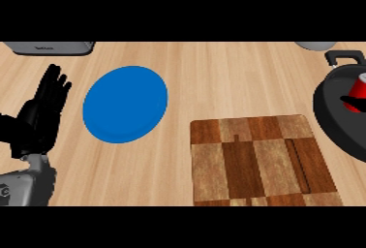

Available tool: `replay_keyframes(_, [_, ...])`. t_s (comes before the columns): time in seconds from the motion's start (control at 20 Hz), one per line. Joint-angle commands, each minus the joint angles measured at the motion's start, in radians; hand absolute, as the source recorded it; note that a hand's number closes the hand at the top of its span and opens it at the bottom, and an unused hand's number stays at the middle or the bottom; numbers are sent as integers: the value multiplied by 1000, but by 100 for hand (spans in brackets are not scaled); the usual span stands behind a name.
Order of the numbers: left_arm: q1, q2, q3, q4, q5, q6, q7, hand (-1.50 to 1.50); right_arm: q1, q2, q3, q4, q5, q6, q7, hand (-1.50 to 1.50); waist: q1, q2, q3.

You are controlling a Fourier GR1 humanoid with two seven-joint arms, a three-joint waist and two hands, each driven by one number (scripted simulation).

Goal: Pick the can from the cutting board and place it in the pot

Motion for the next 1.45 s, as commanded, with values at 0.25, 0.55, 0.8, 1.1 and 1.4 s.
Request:
replay_keyframes(0.25, [-5,0,9,-2,0,4,6,0,0,-131,-188,141,-248,169,-135,-150,-12,-2,0])
replay_keyframes(0.55, [18,29,44,-14,36,-36,1,0,87,-289,-218,225,-311,330,-169,-150,-14,-3,0])
replay_keyframes(0.8, [9,-8,-15,-70,-17,14,73,0,144,-372,-234,324,-352,412,-249,-150,-9,-2,1])
replay_keyframes(1.1, [-26,-23,0,27,-17,11,-10,0,161,-484,-205,413,-342,474,-289,-150,-4,2,2])
replay_keyframes(1.4, [-6,8,24,-6,13,-25,18,0,227,-499,-196,455,-362,510,-373,-150,-4,1,2])
